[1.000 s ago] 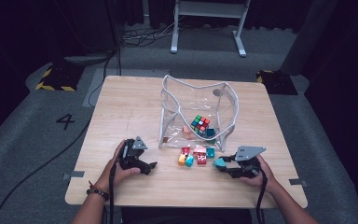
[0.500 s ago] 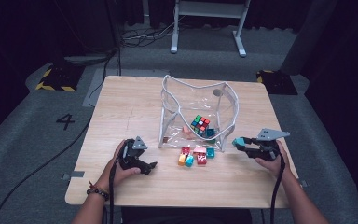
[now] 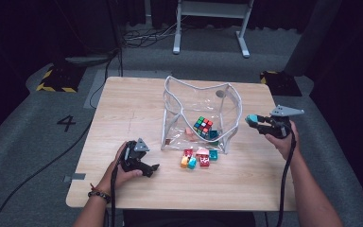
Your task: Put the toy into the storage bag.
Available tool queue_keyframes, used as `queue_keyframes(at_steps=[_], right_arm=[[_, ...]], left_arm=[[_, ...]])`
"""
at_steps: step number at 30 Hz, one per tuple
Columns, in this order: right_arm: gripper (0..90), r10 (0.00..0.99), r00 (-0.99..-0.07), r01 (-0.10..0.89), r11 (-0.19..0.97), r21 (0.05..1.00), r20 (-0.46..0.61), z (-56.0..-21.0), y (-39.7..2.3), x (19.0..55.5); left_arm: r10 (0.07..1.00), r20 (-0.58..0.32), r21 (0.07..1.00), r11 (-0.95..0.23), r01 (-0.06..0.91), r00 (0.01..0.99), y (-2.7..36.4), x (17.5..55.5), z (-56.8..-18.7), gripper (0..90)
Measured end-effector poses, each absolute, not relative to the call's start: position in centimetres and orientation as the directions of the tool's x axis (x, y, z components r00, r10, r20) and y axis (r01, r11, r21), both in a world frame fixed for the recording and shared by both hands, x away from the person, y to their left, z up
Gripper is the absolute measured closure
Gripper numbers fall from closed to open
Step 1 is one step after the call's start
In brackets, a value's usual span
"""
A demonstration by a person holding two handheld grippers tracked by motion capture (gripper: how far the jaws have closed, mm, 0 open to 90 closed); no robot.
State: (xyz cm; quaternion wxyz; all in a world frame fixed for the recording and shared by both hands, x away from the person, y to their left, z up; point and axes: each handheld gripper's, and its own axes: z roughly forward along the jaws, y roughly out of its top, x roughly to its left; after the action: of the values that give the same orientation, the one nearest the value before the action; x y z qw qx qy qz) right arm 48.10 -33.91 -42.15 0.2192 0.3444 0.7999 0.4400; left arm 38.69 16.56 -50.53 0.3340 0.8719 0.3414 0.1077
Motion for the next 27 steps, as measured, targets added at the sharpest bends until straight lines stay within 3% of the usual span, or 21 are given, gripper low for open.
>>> queue_keyframes(at_steps=[9, 27], right_arm=[[60.3, 0.76, -0.645, 0.33, 0.373, 0.867, -0.082, -38.3, -33.8, 50.8], [60.3, 0.709, -0.69, 0.195, 0.376, 0.906, -0.145, -30.1, -31.6, 51.4]], left_arm=[[0.666, -0.042, 0.655, -0.545, 0.524, 0.745, 16.6, 38.7, -50.5, 1.0], [0.666, -0.042, 0.655, -0.545, 0.524, 0.745, 16.6, 38.7, -50.5, 0.9]])
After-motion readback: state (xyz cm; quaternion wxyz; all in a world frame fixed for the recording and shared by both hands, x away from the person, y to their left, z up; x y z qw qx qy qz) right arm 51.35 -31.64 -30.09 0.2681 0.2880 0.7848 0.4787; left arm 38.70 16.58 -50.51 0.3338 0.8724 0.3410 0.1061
